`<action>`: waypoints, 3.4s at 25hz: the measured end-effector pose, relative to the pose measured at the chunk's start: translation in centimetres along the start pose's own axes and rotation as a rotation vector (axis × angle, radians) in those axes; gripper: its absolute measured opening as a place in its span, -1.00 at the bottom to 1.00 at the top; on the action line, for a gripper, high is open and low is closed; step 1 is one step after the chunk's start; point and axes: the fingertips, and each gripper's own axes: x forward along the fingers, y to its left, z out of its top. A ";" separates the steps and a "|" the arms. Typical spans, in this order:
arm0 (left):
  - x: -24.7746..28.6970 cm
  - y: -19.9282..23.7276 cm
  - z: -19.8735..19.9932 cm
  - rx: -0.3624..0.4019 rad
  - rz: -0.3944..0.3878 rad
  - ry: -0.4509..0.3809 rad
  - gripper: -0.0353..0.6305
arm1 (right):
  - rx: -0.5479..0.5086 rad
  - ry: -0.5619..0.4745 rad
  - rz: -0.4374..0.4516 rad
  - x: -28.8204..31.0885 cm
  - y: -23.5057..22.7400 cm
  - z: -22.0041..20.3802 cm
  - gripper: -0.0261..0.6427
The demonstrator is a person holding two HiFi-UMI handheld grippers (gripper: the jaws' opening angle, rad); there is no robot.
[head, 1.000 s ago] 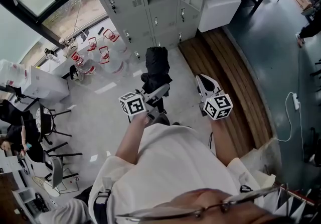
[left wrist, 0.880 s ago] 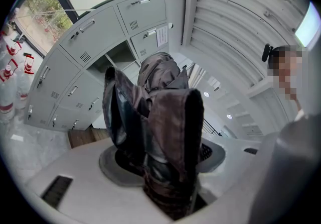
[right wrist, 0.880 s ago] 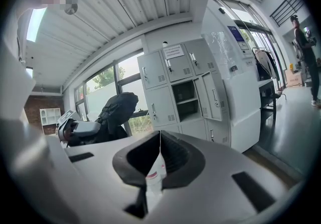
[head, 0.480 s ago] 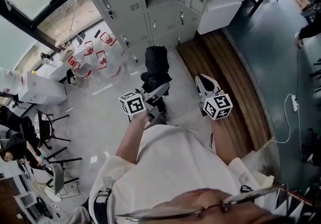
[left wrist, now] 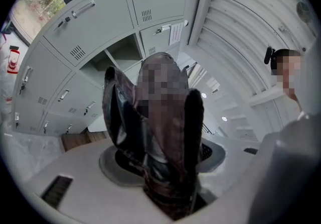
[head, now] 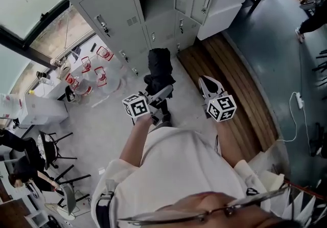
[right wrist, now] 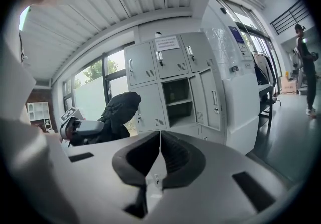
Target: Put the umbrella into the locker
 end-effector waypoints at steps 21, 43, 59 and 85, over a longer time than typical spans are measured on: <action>2.2 7.9 8.7 0.025 -0.063 0.067 -0.18 | -0.047 -0.011 -0.136 10.1 -3.9 3.9 -0.90; 13.1 14.9 14.7 0.102 0.144 -0.017 -0.18 | -0.069 0.056 0.098 23.0 -13.4 6.9 -0.90; 20.6 21.7 17.5 0.359 0.517 0.005 -0.19 | -0.097 0.063 0.304 28.8 -20.2 9.2 -0.90; 25.1 39.8 25.1 0.639 0.971 0.257 -0.19 | -0.128 0.086 0.247 34.2 -23.8 9.6 -0.90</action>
